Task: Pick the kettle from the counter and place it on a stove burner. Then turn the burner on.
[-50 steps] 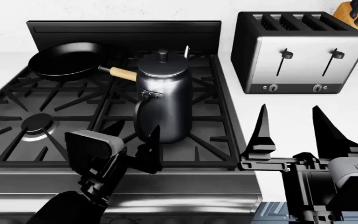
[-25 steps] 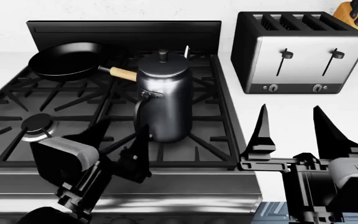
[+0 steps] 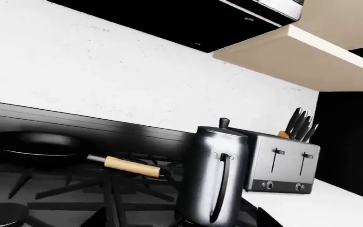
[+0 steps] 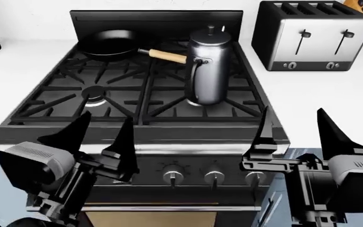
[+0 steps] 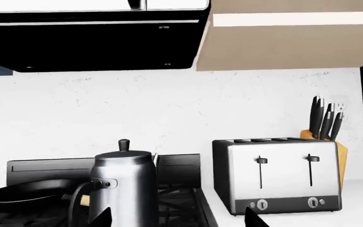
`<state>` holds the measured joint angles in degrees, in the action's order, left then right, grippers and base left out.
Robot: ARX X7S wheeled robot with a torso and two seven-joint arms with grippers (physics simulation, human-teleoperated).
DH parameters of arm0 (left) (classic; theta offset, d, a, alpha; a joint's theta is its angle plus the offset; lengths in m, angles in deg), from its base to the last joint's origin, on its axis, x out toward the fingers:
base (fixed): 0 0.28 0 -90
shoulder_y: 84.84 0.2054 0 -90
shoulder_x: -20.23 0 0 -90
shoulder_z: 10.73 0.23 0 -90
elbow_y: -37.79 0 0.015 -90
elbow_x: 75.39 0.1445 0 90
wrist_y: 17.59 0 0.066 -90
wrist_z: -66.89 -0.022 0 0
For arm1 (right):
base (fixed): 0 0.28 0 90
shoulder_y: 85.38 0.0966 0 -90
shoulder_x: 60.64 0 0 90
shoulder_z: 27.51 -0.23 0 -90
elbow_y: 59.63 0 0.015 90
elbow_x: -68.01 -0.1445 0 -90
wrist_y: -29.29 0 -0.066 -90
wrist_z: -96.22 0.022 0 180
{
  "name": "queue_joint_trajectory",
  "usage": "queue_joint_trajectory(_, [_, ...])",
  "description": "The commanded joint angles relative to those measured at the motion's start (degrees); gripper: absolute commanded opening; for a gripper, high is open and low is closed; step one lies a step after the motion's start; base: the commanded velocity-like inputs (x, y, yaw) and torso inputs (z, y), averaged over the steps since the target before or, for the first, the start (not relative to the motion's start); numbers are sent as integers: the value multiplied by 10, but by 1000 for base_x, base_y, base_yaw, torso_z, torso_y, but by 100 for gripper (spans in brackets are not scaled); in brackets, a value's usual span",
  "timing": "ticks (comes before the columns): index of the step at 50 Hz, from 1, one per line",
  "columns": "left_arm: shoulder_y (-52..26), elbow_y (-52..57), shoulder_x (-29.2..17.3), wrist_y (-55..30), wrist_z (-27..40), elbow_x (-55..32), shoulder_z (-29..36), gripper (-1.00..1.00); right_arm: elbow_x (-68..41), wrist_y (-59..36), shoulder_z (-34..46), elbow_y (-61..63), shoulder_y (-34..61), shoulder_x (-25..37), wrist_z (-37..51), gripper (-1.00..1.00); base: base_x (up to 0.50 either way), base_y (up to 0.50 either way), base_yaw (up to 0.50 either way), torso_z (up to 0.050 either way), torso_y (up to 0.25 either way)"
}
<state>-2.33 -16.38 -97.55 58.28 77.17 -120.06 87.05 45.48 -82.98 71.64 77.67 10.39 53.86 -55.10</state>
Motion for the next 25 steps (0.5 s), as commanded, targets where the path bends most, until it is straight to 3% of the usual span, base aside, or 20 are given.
queue_joint_trajectory(1, [-5, -2, 19, 19, 40, 55, -7, 100, -2, -13, 1, -1, 4, 0, 10, 100, -500, 266, 0, 0, 0])
queue_joint_trajectory(14, [-14, -11, 43, 29, 90, 97, -15, 100, -15, -1, -4, -13, 2, 0, 2, 100, -480, 329, 0, 0, 0])
queue_joint_trajectory(24, [-42, 17, 38, 15, 104, 119, -1, 100, -31, 18, -22, -44, 3, 8, -16, 100, 0, 0, 0, 0, 0])
queue_joint_trajectory(25, [-36, 8, 47, 48, 101, 145, -5, 100, -26, 14, -22, -62, 0, 11, -15, 100, 0, 0, 0, -50, -39])
